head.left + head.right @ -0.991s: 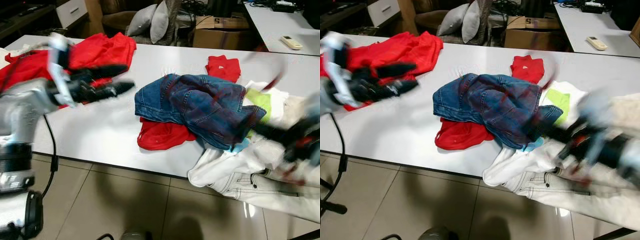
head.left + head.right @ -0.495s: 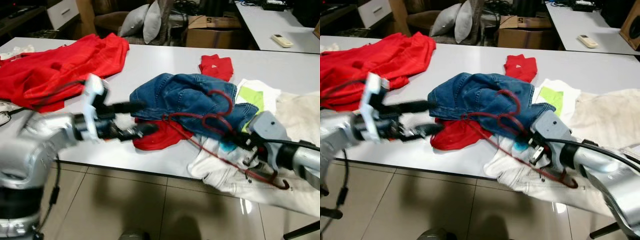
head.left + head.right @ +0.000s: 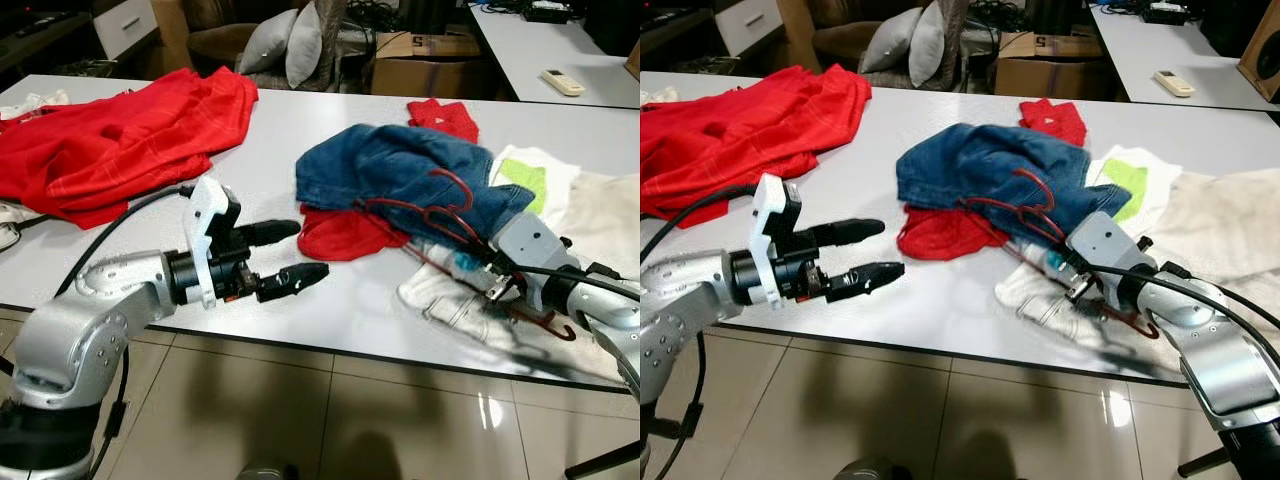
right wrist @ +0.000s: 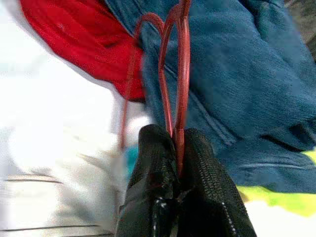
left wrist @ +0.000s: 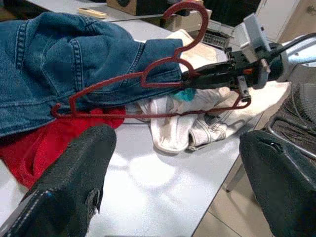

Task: Hang hanger

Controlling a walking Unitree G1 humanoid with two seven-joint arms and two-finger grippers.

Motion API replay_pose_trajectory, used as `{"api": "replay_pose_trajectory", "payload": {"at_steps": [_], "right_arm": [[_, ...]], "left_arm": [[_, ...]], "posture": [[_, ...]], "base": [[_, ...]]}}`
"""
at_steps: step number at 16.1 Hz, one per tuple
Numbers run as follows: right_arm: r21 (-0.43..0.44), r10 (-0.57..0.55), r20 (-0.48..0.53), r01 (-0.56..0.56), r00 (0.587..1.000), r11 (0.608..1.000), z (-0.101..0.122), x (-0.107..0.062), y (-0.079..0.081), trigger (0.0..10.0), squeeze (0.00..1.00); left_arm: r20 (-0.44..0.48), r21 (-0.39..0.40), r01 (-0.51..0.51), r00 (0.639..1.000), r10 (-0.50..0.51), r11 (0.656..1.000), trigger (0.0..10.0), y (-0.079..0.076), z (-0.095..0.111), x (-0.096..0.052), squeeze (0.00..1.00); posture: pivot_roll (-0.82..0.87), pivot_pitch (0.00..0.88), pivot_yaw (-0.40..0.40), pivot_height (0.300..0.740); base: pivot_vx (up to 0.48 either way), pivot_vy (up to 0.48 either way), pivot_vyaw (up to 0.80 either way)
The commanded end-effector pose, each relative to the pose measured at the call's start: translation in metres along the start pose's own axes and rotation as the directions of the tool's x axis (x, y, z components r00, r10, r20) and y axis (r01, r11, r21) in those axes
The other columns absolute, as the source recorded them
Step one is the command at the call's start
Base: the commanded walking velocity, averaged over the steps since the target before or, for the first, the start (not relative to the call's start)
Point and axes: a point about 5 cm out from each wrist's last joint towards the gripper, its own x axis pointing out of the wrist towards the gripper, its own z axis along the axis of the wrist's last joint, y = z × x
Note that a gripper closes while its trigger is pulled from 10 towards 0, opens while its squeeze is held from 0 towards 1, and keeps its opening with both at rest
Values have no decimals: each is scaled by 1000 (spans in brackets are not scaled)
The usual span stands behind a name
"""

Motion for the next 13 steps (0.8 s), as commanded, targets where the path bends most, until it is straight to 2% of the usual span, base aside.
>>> {"api": "replay_pose_trajectory", "payload": {"at_steps": [1, 2, 3, 4, 5, 7, 8, 9, 10, 11, 12, 13], "right_arm": [[33, 29, 50, -31, 998, 999, 8, -6, -1, 10000, 0], [74, 165, 146, -177, 975, 981, 22, -21, 8, 10000, 0], [95, 241, 213, -265, 947, 959, 34, -37, 12, 10000, 0], [95, 241, 213, -265, 947, 959, 34, -37, 12, 10000, 0], [115, 214, 290, -256, 933, 960, 48, -49, 5, 10000, 0], [155, 124, 377, -194, 918, 969, 65, -57, -2, 10000, 0], [304, -29, 459, -127, 888, 944, 79, -53, 2, 10000, 0], [394, -109, 424, -74, 899, 916, 76, -44, 11, 10000, 0], [423, -141, 404, -48, 904, 905, 74, -39, 15, 10000, 0], [490, -212, 336, 22, 918, 872, 65, -27, 33, 10000, 0], [524, -260, 268, 86, 928, 847, 56, -17, 52, 10000, 0], [618, -316, 229, 114, 921, 778, 50, -12, 61, 10000, 0]], "left_arm": [[9, 16, 2, 1000, -2, 1000, 10000, -4, 4, -1, 0], [21, 0, -4, 1000, 4, 1000, 10000, -6, 4, -5, 0], [43, 4, -23, 999, 23, 1000, 10000, -9, 6, -7, 0], [43, 4, -23, 999, 23, 1000, 10000, -9, 6, -7, 0], [62, 16, -104, 993, 103, 994, 10000, -7, 9, -7, 0], [121, 39, -226, 968, 220, 973, 10000, 0, 14, -7, 0], [119, 72, -459, 885, 449, 885, 10000, 17, 11, -6, 0], [100, 85, -560, 828, 552, 824, 10000, 25, 5, -6, 0], [91, 90, -593, 805, 586, 800, 10000, 28, 3, -6, 0], [85, 99, -637, 771, 632, 764, 10000, 30, -3, -5, 0], [77, 135, -640, 768, 636, 756, 10000, 25, -8, -2, 0], [65, 141, -629, 777, 627, 765, 10000, 21, -13, 3, 0]], "posture": [[99, 30, 40, 740], [99, 30, 40, 740], [98, 32, 50, 740], [98, 32, 50, 740], [99, 38, 50, 740], [95, 47, 47, 740], [89, 53, 37, 740], [89, 53, 37, 740], [98, 53, 29, 740], [101, 56, 31, 740], [111, 62, 39, 740], [112, 68, 40, 740]], "base": [[0, 0, 0], [0, 0, 0], [0, 0, 0], [0, 0, 0], [0, 0, 0], [0, 0, 0], [0, 0, 0], [0, 270, 0], [0, 371, 0], [0, 480, 0], [0, 480, 0], [0, 480, 0]]}}
